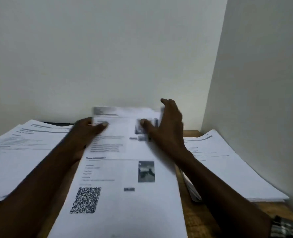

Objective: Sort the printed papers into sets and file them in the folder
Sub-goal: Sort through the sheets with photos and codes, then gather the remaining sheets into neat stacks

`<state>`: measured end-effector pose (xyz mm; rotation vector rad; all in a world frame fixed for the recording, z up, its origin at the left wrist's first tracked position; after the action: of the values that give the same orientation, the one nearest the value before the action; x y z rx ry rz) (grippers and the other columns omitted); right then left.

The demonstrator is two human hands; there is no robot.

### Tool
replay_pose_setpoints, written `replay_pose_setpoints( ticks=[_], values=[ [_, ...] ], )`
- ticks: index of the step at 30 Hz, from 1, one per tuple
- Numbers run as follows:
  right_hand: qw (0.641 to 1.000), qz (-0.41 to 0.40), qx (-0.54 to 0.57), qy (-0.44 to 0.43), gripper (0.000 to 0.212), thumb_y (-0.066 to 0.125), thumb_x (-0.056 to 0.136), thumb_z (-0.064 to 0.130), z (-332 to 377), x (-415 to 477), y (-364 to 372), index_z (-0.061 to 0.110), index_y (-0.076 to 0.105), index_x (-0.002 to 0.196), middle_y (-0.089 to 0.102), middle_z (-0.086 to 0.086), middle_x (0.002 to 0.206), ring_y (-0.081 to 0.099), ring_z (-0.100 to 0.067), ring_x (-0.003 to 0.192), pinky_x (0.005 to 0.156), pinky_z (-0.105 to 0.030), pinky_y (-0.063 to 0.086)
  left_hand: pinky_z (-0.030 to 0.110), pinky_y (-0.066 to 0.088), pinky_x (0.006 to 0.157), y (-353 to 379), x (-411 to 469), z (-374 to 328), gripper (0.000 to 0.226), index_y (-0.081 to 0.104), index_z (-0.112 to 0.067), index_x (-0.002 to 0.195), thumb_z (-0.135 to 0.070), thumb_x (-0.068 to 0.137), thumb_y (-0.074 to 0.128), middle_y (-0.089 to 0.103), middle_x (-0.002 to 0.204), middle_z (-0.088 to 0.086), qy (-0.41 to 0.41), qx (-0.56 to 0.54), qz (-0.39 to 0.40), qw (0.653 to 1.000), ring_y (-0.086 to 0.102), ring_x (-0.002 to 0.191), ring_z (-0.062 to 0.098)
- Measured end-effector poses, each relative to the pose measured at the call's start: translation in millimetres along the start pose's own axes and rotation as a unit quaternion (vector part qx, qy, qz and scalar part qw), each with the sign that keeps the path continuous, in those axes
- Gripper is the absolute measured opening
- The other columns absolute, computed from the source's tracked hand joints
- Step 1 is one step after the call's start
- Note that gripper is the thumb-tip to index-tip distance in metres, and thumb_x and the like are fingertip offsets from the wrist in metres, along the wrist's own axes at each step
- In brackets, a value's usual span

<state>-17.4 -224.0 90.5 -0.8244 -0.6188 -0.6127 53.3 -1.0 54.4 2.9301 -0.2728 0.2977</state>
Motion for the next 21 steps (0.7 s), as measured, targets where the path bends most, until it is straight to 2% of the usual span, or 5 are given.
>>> replay_pose_setpoints(
  ticks=[3, 6, 9, 13, 21],
  values=[
    [0.979, 0.126, 0.087, 0.135, 0.095, 0.073, 0.080, 0.039, -6.8, -13.6, -2.7, 0.017, 0.015, 0.151, 0.034, -0.009, 0.151, 0.037, -0.025, 0.137, 0.109, -0.033, 0.031, 0.049, 0.058, 0.079, -21.0, 11.5, 6.8, 0.034, 0.060, -0.002, 0.125, -0.009, 0.092, 0.059, 0.067, 0.118, 0.022, -0.021, -0.090, -0.035, 0.995, 0.069, 0.097, 0.031],
    [0.961, 0.215, 0.077, 0.158, 0.058, 0.067, 0.071, 0.040, -14.2, -32.4, -8.9, 0.018, 0.055, 0.124, 0.066, -0.003, 0.114, 0.063, -0.025, 0.107, 0.080, -0.030, 0.048, 0.050, 0.054, 0.087, -27.2, 9.9, 16.8, 0.036, 0.056, -0.002, 0.130, -0.011, 0.095, 0.055, 0.064, 0.125, 0.020, -0.067, -0.151, -0.050, 0.985, 0.065, 0.111, 0.035],
    [0.971, 0.183, 0.057, 0.145, 0.023, 0.060, 0.078, 0.024, -25.0, -44.3, -31.7, 0.017, 0.069, 0.098, 0.072, -0.002, 0.094, 0.067, -0.022, 0.089, 0.075, -0.033, 0.052, 0.043, 0.061, 0.070, 0.6, 0.6, 25.8, 0.033, 0.055, 0.004, 0.127, -0.007, 0.096, 0.050, 0.066, 0.118, 0.023, -0.093, -0.149, 0.012, 0.984, 0.072, 0.092, 0.030],
    [0.977, 0.129, 0.029, 0.167, 0.022, 0.064, 0.084, 0.017, -57.1, -25.4, -86.3, 0.008, 0.071, 0.102, 0.072, -0.010, 0.096, 0.067, -0.023, 0.088, 0.072, -0.030, 0.051, 0.049, 0.056, 0.089, 69.6, -17.7, 32.0, 0.053, 0.059, -0.004, 0.126, -0.015, 0.077, 0.074, 0.066, 0.124, 0.018, -0.147, -0.041, 0.153, 0.976, 0.067, 0.107, 0.034],
    [0.957, 0.069, -0.172, 0.225, 0.036, 0.063, 0.083, 0.018, -132.4, 14.4, -174.3, 0.023, 0.062, 0.119, 0.062, -0.014, 0.121, 0.059, -0.031, 0.109, 0.090, -0.032, 0.046, 0.037, 0.060, 0.080, 199.5, -24.0, 14.0, 0.027, 0.062, -0.002, 0.120, 0.000, 0.093, 0.057, 0.073, 0.109, 0.013, -0.111, 0.060, 0.229, 0.965, 0.072, 0.094, 0.028]
  ],
)
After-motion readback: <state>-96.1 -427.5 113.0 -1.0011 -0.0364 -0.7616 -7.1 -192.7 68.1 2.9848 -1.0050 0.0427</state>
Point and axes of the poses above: each hand's wrist, its own x-axis towards the middle knuckle, its own y-axis out of the palm, z = x × y, the point moved 5 cm from there along x, towards the middle knuckle
